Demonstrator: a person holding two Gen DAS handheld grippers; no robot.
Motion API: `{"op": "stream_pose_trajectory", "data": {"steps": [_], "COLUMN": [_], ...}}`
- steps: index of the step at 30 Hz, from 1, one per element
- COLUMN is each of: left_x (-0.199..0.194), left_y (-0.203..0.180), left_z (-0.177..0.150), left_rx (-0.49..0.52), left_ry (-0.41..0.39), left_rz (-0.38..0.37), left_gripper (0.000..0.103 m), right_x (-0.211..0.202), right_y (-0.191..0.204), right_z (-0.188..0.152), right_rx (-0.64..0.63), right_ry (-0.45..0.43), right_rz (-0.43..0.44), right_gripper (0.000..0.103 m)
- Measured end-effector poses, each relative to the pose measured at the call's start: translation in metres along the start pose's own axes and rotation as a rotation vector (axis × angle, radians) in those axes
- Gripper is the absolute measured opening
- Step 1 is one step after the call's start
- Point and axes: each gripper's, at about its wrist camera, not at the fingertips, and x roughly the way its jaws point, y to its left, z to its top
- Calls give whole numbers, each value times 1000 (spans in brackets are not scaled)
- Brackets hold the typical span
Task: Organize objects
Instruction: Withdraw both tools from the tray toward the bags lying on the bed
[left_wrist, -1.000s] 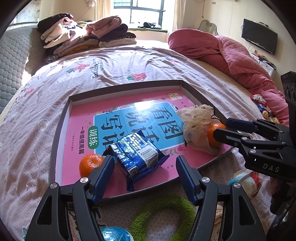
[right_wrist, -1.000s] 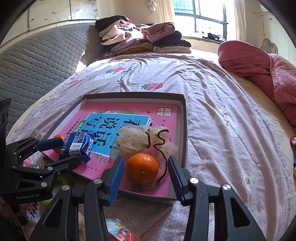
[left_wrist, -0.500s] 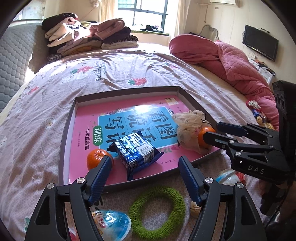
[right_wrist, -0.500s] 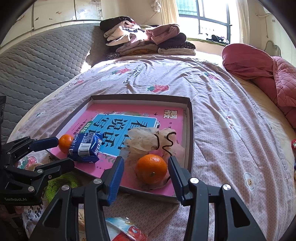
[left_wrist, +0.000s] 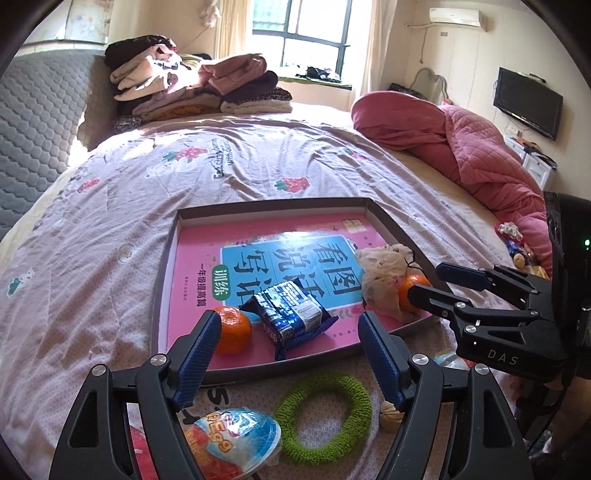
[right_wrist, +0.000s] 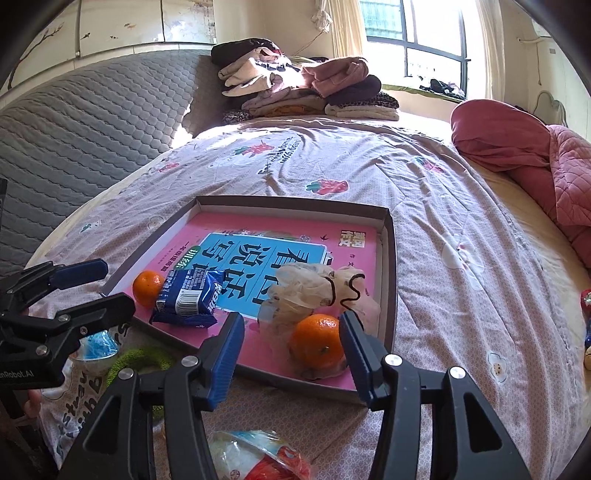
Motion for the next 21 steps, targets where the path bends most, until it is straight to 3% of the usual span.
{"op": "stream_pose_trajectory", "data": {"steps": [21], "left_x": [-17], "left_y": [-3], "left_z": [-6], "left_rx": [19], "left_ry": [-38], "left_rz": [23], "left_gripper": [78], "right_x": [-22], "right_y": [7], "right_z": [6], "right_rx": [-21], "right_ry": [-63], "right_rz": [23], "right_gripper": [61]}}
